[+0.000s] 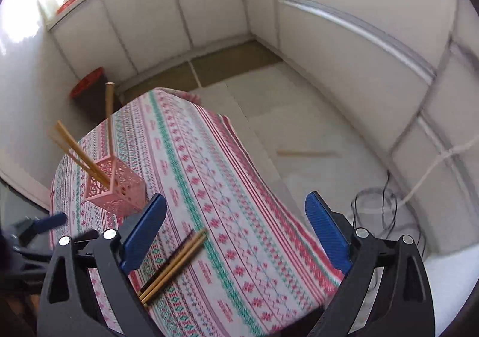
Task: Organize utensils
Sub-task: 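Grasp a wooden chopstick from the pile on the cloth with the left tool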
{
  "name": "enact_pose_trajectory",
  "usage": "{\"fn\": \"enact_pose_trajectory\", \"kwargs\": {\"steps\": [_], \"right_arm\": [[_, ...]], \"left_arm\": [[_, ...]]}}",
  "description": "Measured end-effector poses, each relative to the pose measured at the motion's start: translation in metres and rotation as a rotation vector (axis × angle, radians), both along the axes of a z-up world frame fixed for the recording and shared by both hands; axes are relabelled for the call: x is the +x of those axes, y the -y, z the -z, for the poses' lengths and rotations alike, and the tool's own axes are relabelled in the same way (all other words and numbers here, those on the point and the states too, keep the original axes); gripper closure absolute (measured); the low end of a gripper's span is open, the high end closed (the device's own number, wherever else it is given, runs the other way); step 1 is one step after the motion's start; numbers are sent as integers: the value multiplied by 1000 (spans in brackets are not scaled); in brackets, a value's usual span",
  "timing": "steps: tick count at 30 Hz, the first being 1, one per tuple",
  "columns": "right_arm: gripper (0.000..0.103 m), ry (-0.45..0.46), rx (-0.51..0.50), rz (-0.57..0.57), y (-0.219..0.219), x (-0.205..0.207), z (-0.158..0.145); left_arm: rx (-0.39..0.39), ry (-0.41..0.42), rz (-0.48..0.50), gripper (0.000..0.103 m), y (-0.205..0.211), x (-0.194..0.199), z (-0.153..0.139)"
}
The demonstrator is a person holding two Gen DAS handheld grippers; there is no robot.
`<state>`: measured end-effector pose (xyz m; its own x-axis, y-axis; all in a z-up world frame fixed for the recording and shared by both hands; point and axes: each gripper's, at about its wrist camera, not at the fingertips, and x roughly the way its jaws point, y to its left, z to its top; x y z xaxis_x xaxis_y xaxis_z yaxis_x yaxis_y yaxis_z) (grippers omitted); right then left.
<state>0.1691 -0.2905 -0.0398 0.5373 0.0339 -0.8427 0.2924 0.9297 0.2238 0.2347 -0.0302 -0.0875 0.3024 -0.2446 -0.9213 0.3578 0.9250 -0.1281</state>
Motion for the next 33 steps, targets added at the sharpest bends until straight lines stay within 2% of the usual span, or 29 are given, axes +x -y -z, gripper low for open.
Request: {"fn": "enact_pose_trajectory", "kwargs": {"steps": [5, 10, 12, 14, 17, 22, 25, 33], "right_arm": [[12, -92, 162, 67, 31, -3, 25], [12, -135, 223, 70, 33, -3, 36], [12, -153, 250, 63, 34, -2, 40], [12, -169, 270, 63, 34, -1, 44], [12, -181, 283, 63, 34, -1, 48], [12, -190, 288, 56, 34, 0, 51], [12, -196, 288, 54, 35, 1, 53], [12, -217, 298, 59, 35, 2, 58]], "left_arm": [[23, -112, 28, 7, 28, 11, 41], [77, -178, 27, 8, 48, 19, 77], [94, -195, 26, 15, 53, 26, 83], [104, -217, 30, 29, 57, 31, 93], [139, -217, 36, 41, 63, 34, 101], [165, -205, 49, 51, 69, 39, 107], [192, -190, 57, 61, 74, 40, 111], [230, -188, 97, 69, 81, 39, 128]]}}
